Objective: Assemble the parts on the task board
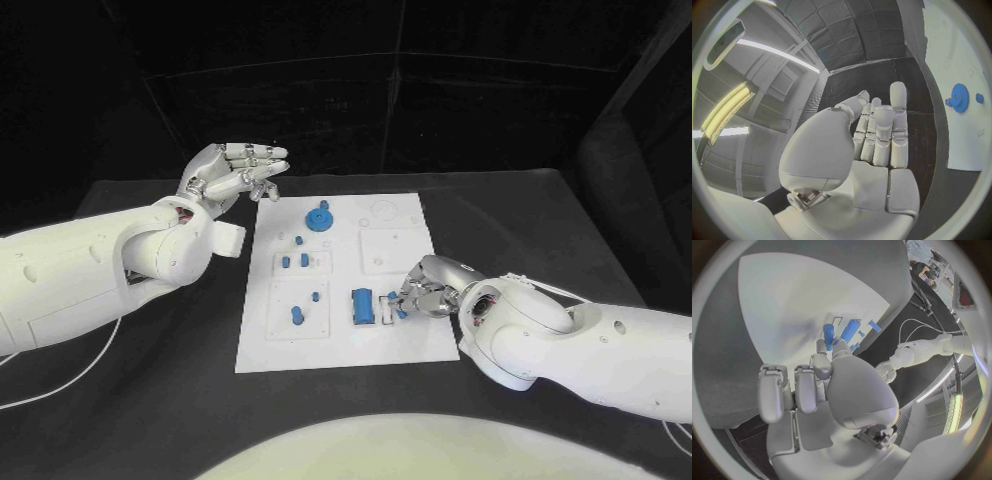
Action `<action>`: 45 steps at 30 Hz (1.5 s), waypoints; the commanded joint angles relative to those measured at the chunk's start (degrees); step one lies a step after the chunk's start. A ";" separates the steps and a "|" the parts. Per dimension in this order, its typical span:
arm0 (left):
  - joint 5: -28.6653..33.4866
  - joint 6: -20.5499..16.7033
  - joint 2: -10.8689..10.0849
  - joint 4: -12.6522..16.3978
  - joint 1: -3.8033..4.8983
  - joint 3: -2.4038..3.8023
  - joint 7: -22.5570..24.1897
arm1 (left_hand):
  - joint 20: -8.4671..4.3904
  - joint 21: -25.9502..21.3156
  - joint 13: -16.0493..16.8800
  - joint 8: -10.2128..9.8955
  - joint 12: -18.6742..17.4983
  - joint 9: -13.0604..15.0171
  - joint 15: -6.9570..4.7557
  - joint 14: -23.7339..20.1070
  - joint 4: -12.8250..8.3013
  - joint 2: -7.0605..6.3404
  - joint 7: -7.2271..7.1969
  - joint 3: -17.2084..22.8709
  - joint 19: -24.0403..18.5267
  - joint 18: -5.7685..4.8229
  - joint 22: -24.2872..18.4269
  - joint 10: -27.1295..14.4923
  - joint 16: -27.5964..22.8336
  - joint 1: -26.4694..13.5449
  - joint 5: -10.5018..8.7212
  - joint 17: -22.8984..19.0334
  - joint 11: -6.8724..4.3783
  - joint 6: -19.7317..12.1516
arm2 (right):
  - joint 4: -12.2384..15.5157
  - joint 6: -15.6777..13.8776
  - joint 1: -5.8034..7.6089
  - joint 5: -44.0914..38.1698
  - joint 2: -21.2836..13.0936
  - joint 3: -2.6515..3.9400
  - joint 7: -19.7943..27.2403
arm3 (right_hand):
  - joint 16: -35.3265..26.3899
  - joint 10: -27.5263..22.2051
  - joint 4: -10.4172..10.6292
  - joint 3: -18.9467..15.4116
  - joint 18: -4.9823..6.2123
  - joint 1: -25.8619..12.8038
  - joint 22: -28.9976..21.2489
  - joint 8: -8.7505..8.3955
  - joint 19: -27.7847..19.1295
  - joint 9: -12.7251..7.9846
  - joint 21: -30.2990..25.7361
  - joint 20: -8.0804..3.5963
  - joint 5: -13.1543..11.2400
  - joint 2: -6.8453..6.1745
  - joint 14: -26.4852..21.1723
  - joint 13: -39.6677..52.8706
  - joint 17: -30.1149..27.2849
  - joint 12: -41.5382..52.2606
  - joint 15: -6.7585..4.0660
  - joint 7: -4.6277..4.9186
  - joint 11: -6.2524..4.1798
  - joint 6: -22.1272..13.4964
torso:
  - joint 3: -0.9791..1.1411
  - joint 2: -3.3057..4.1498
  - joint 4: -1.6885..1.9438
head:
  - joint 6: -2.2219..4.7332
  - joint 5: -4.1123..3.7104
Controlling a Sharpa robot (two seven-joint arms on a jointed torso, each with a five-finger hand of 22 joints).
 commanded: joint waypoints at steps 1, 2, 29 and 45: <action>0.07 0.58 0.00 0.17 0.07 0.04 0.19 | 0.19 -0.18 -0.08 0.20 0.31 0.00 0.05 -0.40 -0.14 0.35 -0.03 -0.17 -0.29 0.42 -0.08 -0.38 -0.12 -0.40 -0.06 -0.07 0.18 -0.31 | -0.29 1.15 0.09 1.73 0.56 0.02 -0.26 | 0.28 0.75 0.48 0.12 -1.17 -0.75 13.44 -0.09 4.41 0.05 0.19 -0.44 0.13 0.08 3.71 0.90 2.64 0.28 -0.38 -0.73 -0.58 0.91 | 0.01 0.01 -0.03 | -0.05 0.05; 0.07 0.59 0.00 0.18 0.08 0.05 0.18 | 0.19 -0.18 -0.08 0.20 0.31 0.00 0.05 -0.40 -0.14 0.35 -0.03 -0.17 -0.29 0.42 -0.08 -0.38 -0.12 -0.40 -0.06 -0.07 0.18 -0.31 | -0.56 1.52 0.09 1.95 0.90 0.02 -0.37 | 0.30 0.79 0.67 0.12 -1.18 -0.95 13.46 -0.10 4.42 0.09 0.20 -0.47 0.20 -0.01 3.72 0.92 2.68 0.28 -0.41 -0.76 -0.60 1.04 | 0.02 -0.02 -0.03 | -0.15 0.04; 0.07 1.71 -0.03 0.32 0.09 0.05 -0.22 | 0.20 -0.26 -0.12 0.26 0.39 -0.01 0.06 -0.59 -0.18 0.41 -0.02 -0.17 -0.31 0.42 -0.13 -0.54 -0.25 -0.34 -0.04 -0.43 0.19 -0.40 | -2.61 1.87 0.10 2.53 3.15 0.02 -0.68 | 0.07 1.10 4.51 -3.25 -1.10 -9.61 13.22 -0.73 4.19 0.55 -0.05 -0.28 -6.32 -0.62 3.65 1.24 2.37 0.29 -0.02 -0.33 -0.11 1.63 | 0.01 -0.05 -0.05 | -0.14 0.49; 0.07 1.74 -0.13 0.33 0.09 0.05 -0.38 | 0.20 -0.29 -0.15 0.28 0.40 -0.02 0.07 -0.64 -0.20 0.44 0.00 -0.16 -0.33 0.41 -0.15 -0.62 -0.26 -0.30 -0.04 -0.46 0.21 -0.44 | -2.34 1.50 0.11 1.41 1.60 0.02 1.44 | -1.14 -0.64 4.20 -7.27 -0.62 -15.40 11.88 -1.69 2.91 1.20 -1.41 0.14 -20.40 -0.67 3.27 -0.46 0.66 -2.45 0.33 0.13 0.32 0.22 | 0.03 -0.11 -0.05 | -0.01 0.50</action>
